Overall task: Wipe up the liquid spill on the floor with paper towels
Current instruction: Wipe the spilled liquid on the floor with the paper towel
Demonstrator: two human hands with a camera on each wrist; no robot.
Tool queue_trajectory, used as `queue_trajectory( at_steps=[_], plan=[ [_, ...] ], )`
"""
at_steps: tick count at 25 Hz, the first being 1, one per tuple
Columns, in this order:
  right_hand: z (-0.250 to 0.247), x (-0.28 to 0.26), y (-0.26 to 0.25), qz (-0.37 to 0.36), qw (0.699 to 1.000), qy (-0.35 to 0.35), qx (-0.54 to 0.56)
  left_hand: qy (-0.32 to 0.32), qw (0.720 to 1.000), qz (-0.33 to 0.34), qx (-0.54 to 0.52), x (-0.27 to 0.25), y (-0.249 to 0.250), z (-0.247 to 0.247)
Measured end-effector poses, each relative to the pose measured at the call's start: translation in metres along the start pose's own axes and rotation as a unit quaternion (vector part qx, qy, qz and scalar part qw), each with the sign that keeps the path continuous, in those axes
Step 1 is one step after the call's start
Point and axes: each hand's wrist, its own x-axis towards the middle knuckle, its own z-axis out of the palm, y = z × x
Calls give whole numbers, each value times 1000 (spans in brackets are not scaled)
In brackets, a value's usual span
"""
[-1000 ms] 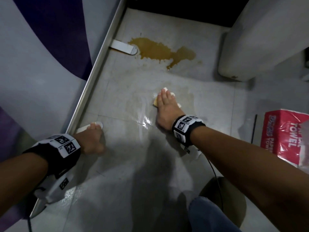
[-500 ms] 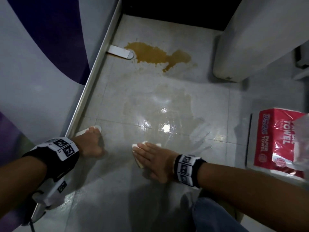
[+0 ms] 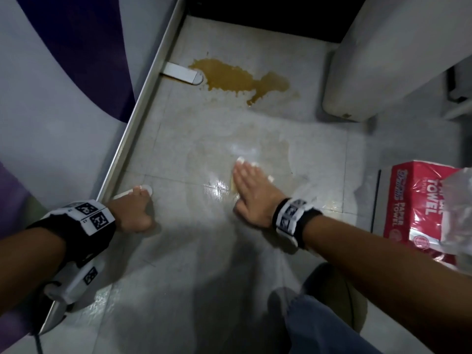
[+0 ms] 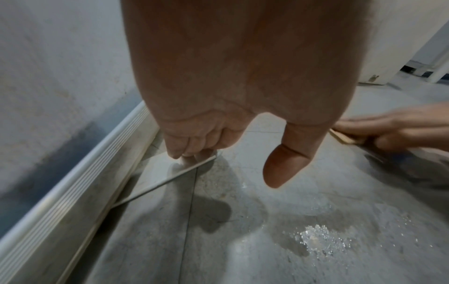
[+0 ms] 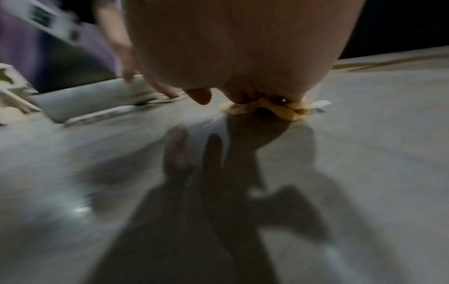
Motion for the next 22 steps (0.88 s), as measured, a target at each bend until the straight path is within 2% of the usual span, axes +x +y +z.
queue_trajectory(
  at_steps=[3, 5, 7, 8, 11, 14, 16, 17, 19, 22],
  plan=[
    [37, -47, -14, -178, 984, -19, -10, -7, 1000, 12, 19, -5, 1, 5],
    [36, -60, 10, -288, 956, -48, -16, -1, 1000, 0, 20, -6, 2, 6],
    [24, -56, 54, -318, 946, -46, -48, 0, 1000, -4, 6, -6, 2, 3],
    [15, -53, 75, -284, 957, -44, -51, -7, 1000, -4, -3, -6, 4, 2],
    [-2, -55, 100, -72, 997, -22, -26, -15, 1000, 0, -14, -9, 6, 1],
    [7, -69, 61, 107, 994, -4, 34, -18, 1000, 10, -23, -9, 2, 4],
    [22, -79, 19, 171, 982, -39, 70, -19, 999, 8, -35, -8, 0, 2],
    [31, -83, -2, 180, 979, -37, 83, -15, 999, 6, -33, -9, 0, 2],
    [48, -89, -44, 152, 985, -12, 86, -15, 1000, -2, -23, -12, 0, 2],
    [68, -87, -95, 34, 998, -14, 57, -28, 999, -15, -1, -13, 0, 4]
  ],
)
